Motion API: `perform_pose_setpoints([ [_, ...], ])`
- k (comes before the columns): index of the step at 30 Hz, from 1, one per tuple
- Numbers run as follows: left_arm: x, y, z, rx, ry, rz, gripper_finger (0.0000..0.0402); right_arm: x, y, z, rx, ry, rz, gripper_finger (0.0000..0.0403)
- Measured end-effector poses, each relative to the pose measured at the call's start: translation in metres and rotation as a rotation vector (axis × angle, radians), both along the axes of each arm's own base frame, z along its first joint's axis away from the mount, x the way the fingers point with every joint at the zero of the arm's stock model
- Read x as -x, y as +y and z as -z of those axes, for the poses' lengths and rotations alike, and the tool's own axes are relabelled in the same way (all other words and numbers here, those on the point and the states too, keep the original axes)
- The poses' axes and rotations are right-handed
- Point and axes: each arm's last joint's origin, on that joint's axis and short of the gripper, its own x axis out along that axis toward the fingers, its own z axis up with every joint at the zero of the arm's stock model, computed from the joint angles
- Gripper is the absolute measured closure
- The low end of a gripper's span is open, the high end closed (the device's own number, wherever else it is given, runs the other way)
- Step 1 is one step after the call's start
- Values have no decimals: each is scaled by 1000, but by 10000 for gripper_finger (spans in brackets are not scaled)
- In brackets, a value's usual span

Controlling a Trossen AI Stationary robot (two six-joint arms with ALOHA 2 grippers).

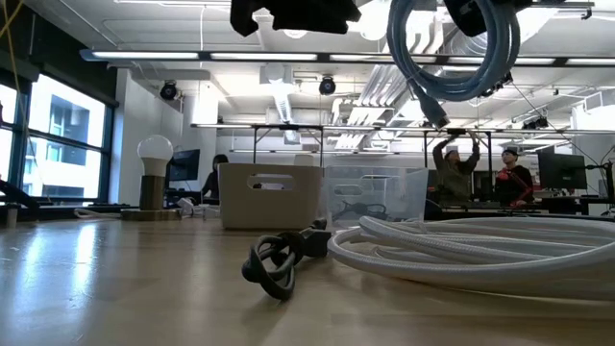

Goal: Pick & Place USB Port
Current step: Put the blue HDMI cable into the gray bin

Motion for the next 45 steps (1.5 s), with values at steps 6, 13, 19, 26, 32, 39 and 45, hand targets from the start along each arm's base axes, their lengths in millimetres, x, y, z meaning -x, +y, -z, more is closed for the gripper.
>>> perform_pose_setpoints([
  [6,-2,0,-4,13,-44,5,254,-2,2,1,-15,5,-23,372],
  [13,-4,-2,2,8,-15,46,254,-9,4,6,-30,15,-76,372],
  [19,-7,-6,8,21,2,183,254,-20,3,14,-44,24,-106,372],
  [26,-14,-7,17,8,12,212,254,-27,1,15,-71,12,-141,372],
  [32,-17,-7,22,6,24,210,254,-29,-1,12,-80,-22,-156,372],
  [39,-17,-7,23,7,29,205,254,-36,-9,14,-97,-33,-150,372],
  [45,-17,-8,22,26,18,236,254,-46,-13,18,-126,-46,-183,372],
])
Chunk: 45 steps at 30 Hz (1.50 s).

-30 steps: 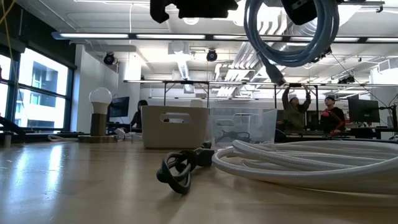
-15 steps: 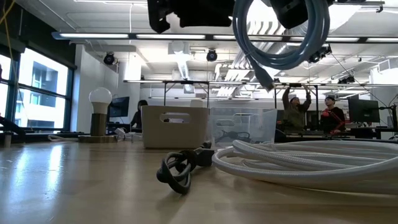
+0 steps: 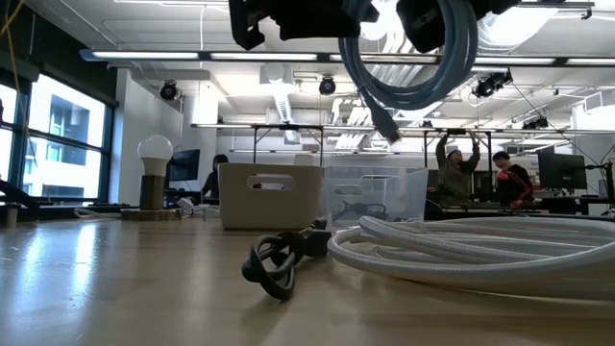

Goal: Pick & Place USB Port
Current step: Put the blue HDMI cable into the gray bin

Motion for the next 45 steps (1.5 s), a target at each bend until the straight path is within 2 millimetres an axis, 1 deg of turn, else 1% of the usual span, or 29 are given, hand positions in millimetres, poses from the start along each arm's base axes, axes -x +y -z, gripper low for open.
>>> perform_pose_setpoints([
  [4,-3,0,2,-3,-8,-5,254,-4,-2,3,11,-2,-2,372],
  [6,-3,1,2,-21,-17,-37,262,-4,-3,3,14,-8,-1,372],
  [8,-5,2,3,-43,-24,-77,292,-4,-3,3,17,-10,4,372],
  [10,-6,2,5,-52,-15,-92,348,-4,-3,3,22,-7,9,372],
  [11,-6,2,5,-52,-15,-94,366,-5,-3,4,25,-10,12,372],
  [15,-6,3,5,-63,-18,-126,366,-5,-4,4,41,-14,30,372],
  [19,-6,4,5,-60,-14,-166,366,-5,-6,3,86,-24,96,371],
  [21,-6,5,5,-73,-17,-211,366,-5,-6,3,100,-31,119,351],
  [28,-6,8,5,-81,-17,-310,366,-4,-7,-2,139,-57,283,226],
  [32,-4,10,3,-71,-18,-373,366,1,-6,-4,182,-59,335,177],
  [36,1,12,-2,-75,-15,-422,366,11,-5,-10,217,-65,384,155],
  [41,10,14,-12,-58,-20,-483,366,26,-4,-18,270,-78,458,152],
  [45,24,17,-26,-25,-29,-596,366,39,-5,-22,321,-72,540,151],
])
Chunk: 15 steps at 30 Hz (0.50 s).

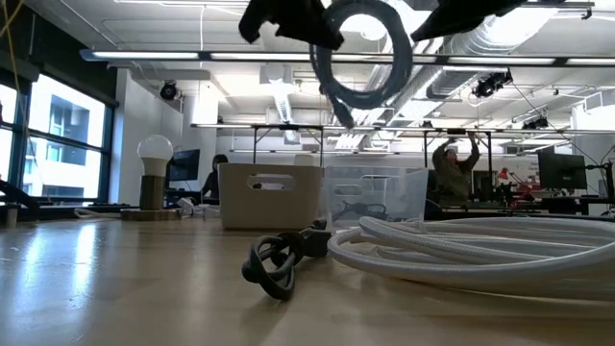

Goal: Pick & Place USB Port
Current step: Put the blue HDMI cable into the gray bin

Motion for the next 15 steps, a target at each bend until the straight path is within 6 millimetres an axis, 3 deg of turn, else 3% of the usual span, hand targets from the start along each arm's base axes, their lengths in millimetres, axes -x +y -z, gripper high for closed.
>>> perform_pose_setpoints([
  [9,46,11,-27,32,-19,-342,366,17,-6,-6,-12,14,73,151],
  [15,64,27,-22,93,52,-490,366,18,-8,-6,-1,11,93,151],
])
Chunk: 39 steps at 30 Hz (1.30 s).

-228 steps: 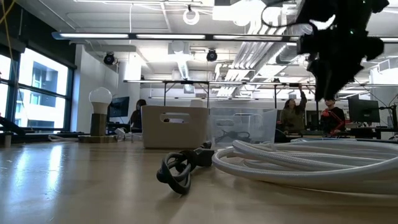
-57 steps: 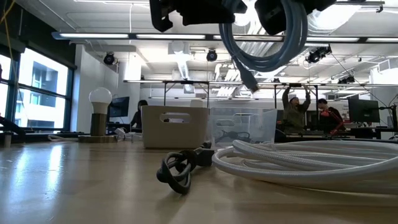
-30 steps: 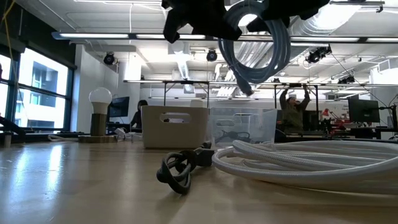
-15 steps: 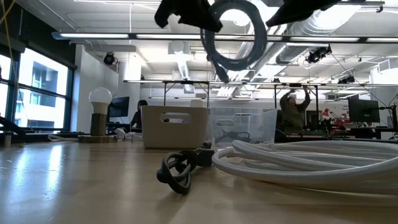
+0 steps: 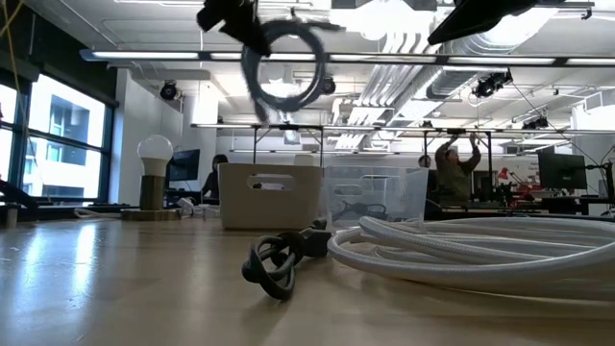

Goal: Pick & Place USB Port
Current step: Put the blue HDMI cable into the gray bin

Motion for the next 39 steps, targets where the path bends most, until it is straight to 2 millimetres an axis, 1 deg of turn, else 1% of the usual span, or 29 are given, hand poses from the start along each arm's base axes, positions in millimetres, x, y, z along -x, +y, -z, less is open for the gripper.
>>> perform_pose_setpoints([
  [4,-1,16,12,92,48,-72,366,1,-1,0,14,0,18,151],
  [8,-8,29,26,157,104,-85,366,1,-1,0,7,-2,22,151],
  [13,-19,35,42,238,160,-43,366,1,-1,1,-16,3,17,151],
  [19,-28,40,57,273,223,-22,366,2,-1,1,-22,13,19,151],
  [25,-30,41,65,297,266,-16,366,2,-1,2,-28,13,22,151],
  [28,-28,46,67,316,279,-44,366,2,-1,2,-31,14,25,151],
  [33,-26,56,71,358,289,-85,366,2,0,2,-44,16,21,151],
  [37,-26,68,78,385,312,-114,366,2,1,2,-68,23,-2,151],
  [39,-30,74,82,403,304,-119,366,2,1,3,-75,24,-2,151],
])
